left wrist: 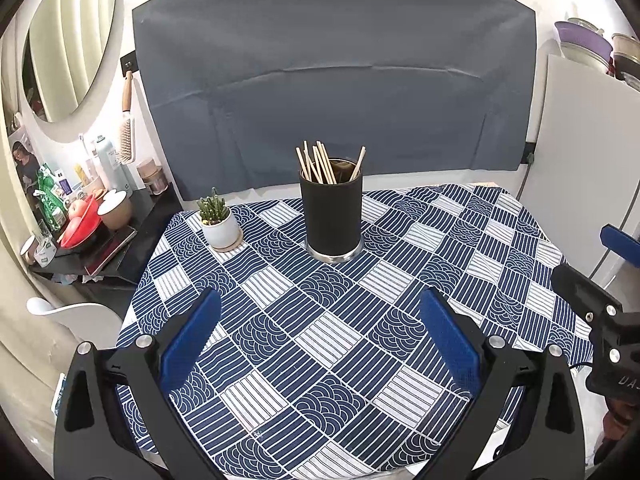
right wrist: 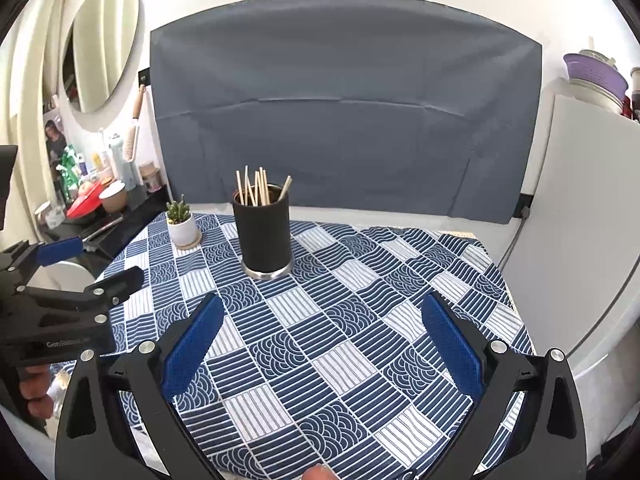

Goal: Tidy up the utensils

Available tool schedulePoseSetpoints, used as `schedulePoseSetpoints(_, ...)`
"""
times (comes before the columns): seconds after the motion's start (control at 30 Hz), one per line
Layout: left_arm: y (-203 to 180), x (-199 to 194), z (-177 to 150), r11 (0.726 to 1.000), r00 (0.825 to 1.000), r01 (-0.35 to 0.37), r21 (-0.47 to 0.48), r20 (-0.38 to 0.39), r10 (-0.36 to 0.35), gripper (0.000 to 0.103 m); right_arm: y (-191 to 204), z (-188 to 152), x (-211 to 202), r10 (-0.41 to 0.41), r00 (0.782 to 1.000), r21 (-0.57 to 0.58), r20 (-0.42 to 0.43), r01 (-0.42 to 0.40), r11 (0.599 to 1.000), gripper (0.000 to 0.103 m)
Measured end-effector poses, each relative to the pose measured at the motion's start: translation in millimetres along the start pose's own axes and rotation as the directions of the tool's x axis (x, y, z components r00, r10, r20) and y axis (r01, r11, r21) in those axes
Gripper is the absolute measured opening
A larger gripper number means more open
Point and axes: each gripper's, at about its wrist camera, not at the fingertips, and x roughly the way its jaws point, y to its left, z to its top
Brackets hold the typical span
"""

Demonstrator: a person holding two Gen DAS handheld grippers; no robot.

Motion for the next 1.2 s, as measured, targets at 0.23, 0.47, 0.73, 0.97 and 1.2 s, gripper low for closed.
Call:
schedulePoseSetpoints(0.23,1.8,1.0,-0.6,1.000,1.000,-0.010,-0.002,-0.007,0.010,0.097,1.9,-1.3,4.9,0.025,0.999,0.008,-0.024,-0.025,1.000,0.095)
schedulePoseSetpoints(0.47,2.5,0.0,0.5,1.000,1.000,-0.001,-0.009,-0.008,0.001,0.097,3.3,-0.2,3.6,0.035,0.999,0.016,-0.017,-0.035,0.999,0.095)
schedulePoseSetpoints(0.73,3.9,-1.7,-2.0,1.000,1.000,-0.002,-0.013,-0.005,0.002,0.097,4.6,-2.0,2.9,0.048,0.999,0.014,-0.004,-0.048,0.999,0.095)
schedulePoseSetpoints(0.97,7.0,-3.2,-8.2,1.000,1.000,0.002,-0.017,-0.004,-0.002,0.097,9.1,-4.5,0.2,0.046,0.999,0.003,0.012,-0.046,0.999,0.095)
schedulePoseSetpoints(1.2,11.0,-5.5,-13.0,1.000,1.000,0.008,-0.020,0.003,-0.008,0.097,13.4,-7.1,-2.7,0.042,0.999,-0.003,0.017,-0.042,0.999,0.095)
